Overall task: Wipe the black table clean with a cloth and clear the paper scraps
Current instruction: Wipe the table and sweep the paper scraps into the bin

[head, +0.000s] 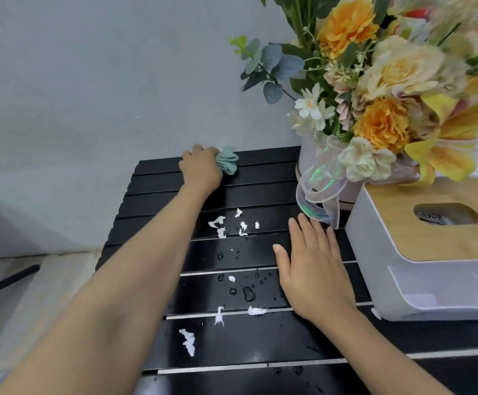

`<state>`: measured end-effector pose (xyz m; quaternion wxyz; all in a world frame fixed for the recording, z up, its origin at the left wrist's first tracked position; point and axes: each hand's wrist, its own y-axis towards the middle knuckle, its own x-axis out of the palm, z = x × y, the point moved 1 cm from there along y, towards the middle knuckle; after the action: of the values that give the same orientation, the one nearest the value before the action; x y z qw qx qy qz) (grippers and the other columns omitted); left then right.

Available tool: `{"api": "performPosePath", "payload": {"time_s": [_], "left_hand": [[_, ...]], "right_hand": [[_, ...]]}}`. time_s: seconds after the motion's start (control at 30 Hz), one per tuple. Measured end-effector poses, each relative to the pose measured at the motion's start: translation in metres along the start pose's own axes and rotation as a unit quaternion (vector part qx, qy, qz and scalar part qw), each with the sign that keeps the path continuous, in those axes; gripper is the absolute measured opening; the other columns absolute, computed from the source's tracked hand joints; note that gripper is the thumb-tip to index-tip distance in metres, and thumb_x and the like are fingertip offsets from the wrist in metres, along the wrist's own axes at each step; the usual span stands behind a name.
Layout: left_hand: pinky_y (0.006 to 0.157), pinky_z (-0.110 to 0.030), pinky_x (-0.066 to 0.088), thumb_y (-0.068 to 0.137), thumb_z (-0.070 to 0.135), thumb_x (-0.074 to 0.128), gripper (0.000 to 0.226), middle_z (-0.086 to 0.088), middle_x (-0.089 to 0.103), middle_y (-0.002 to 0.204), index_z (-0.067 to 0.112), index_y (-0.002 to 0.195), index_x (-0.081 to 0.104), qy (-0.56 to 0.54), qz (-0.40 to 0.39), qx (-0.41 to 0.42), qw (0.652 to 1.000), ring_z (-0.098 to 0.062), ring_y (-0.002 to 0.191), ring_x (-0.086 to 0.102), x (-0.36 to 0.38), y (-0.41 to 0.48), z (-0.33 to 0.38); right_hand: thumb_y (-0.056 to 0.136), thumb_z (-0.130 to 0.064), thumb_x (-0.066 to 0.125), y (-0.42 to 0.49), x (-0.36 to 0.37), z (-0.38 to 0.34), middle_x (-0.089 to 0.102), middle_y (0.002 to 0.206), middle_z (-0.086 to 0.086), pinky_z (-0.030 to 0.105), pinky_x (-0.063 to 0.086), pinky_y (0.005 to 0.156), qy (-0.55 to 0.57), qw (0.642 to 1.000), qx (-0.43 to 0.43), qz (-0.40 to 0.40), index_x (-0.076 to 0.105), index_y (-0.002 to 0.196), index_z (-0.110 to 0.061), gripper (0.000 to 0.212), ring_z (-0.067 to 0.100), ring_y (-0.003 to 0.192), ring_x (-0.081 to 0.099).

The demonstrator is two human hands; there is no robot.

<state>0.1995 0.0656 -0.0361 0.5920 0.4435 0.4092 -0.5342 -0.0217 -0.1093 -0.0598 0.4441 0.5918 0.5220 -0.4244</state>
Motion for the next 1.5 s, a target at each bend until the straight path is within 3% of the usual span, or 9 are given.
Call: {"api": "performPosePath", "payload": {"time_s": [0.27, 0.37, 0.5, 0.67, 0.8, 0.9, 1.17, 1.4, 1.5], "left_hand": [[0.082, -0.025, 0.049, 0.087, 0.006, 0.057, 0.035, 0.008, 0.069, 0.100, 0.027, 0.112, 0.069, -0.159, -0.250, 0.227, 0.928, -0.009, 0.091, 0.063, -0.030, -0.090, 0.036], [0.070, -0.031, 0.052, 0.083, 0.002, 0.052, 0.030, -0.002, 0.068, 0.079, 0.017, 0.103, 0.067, -0.172, -0.124, 0.134, 0.968, -0.017, 0.070, 0.062, -0.053, -0.050, 0.008], [0.089, -0.043, 0.045, 0.079, 0.002, 0.042, 0.040, -0.022, 0.057, 0.113, 0.011, 0.114, 0.058, -0.016, -0.040, -0.019, 0.999, -0.041, 0.103, 0.054, -0.033, -0.036, -0.031], [0.096, -0.039, 0.039, 0.081, 0.003, 0.048, 0.066, -0.011, 0.048, 0.117, 0.025, 0.143, 0.043, -0.028, -0.043, 0.144, 0.988, -0.034, 0.102, 0.047, -0.001, -0.124, 0.016], [0.059, -0.020, 0.045, 0.088, 0.005, 0.050, 0.028, 0.005, 0.056, 0.071, 0.017, 0.105, 0.070, -0.227, -0.243, 0.195, 0.923, -0.008, 0.060, 0.052, -0.035, -0.151, 0.026], [0.044, -0.018, 0.040, 0.088, 0.009, 0.050, 0.019, 0.002, 0.055, 0.047, 0.018, 0.084, 0.066, -0.256, -0.174, 0.078, 0.948, -0.010, 0.036, 0.050, -0.065, -0.107, -0.005], [0.086, -0.041, 0.044, 0.075, 0.011, 0.039, 0.054, -0.018, 0.054, 0.111, 0.016, 0.124, 0.060, -0.006, 0.022, -0.023, 0.999, -0.044, 0.095, 0.055, -0.015, -0.093, -0.022], [0.057, -0.029, 0.040, 0.080, 0.009, 0.047, 0.018, -0.001, 0.055, 0.061, 0.019, 0.067, 0.056, -0.186, -0.117, 0.091, 0.971, -0.016, 0.056, 0.051, -0.042, -0.094, 0.010], [0.086, -0.044, 0.047, 0.076, 0.007, 0.042, 0.046, -0.016, 0.054, 0.113, 0.022, 0.114, 0.062, -0.086, 0.010, -0.055, 0.995, -0.037, 0.099, 0.055, -0.041, -0.062, -0.022]], "right_hand": [[0.096, -0.047, 0.015, 0.001, 0.002, 0.000, 0.032, 0.155, 0.009, 0.045, 0.011, 0.121, -0.006, 1.000, -0.001, 0.016, 0.033, 0.148, -0.009, 0.068, 0.026, 0.145, 0.023], [0.096, -0.047, 0.014, 0.001, 0.001, 0.001, 0.028, 0.157, 0.008, 0.043, 0.008, 0.122, -0.001, 1.000, 0.001, 0.008, 0.030, 0.150, -0.010, 0.067, 0.025, 0.146, 0.019], [0.095, -0.047, 0.012, 0.000, 0.002, 0.000, 0.028, 0.157, 0.008, 0.044, 0.008, 0.122, 0.001, 1.000, 0.000, 0.013, 0.029, 0.150, -0.010, 0.068, 0.026, 0.146, 0.019], [0.097, -0.038, 0.016, -0.001, 0.004, 0.001, 0.033, 0.154, 0.010, 0.045, 0.012, 0.121, 0.000, 1.000, -0.007, 0.023, 0.033, 0.147, -0.008, 0.061, 0.027, 0.145, 0.024], [0.096, -0.033, 0.019, -0.002, 0.003, 0.004, 0.034, 0.154, 0.010, 0.044, 0.012, 0.121, 0.009, 1.000, -0.007, 0.027, 0.034, 0.147, -0.009, 0.058, 0.026, 0.145, 0.024], [0.097, -0.032, 0.017, 0.000, 0.005, 0.004, 0.034, 0.154, 0.009, 0.044, 0.011, 0.121, 0.015, 0.999, -0.006, 0.031, 0.035, 0.147, -0.009, 0.058, 0.026, 0.145, 0.024], [0.098, -0.031, 0.018, 0.001, 0.006, 0.002, 0.033, 0.154, 0.008, 0.044, 0.012, 0.121, 0.014, 0.999, -0.002, 0.031, 0.034, 0.147, -0.009, 0.056, 0.025, 0.145, 0.024], [0.097, -0.033, 0.015, 0.000, 0.006, 0.003, 0.031, 0.156, 0.008, 0.043, 0.011, 0.122, 0.010, 1.000, -0.003, 0.027, 0.033, 0.149, -0.010, 0.059, 0.024, 0.146, 0.022], [0.097, -0.032, 0.018, 0.001, 0.009, 0.003, 0.035, 0.153, 0.009, 0.045, 0.014, 0.121, 0.010, 0.999, -0.001, 0.037, 0.036, 0.146, -0.009, 0.058, 0.025, 0.144, 0.026]]}}
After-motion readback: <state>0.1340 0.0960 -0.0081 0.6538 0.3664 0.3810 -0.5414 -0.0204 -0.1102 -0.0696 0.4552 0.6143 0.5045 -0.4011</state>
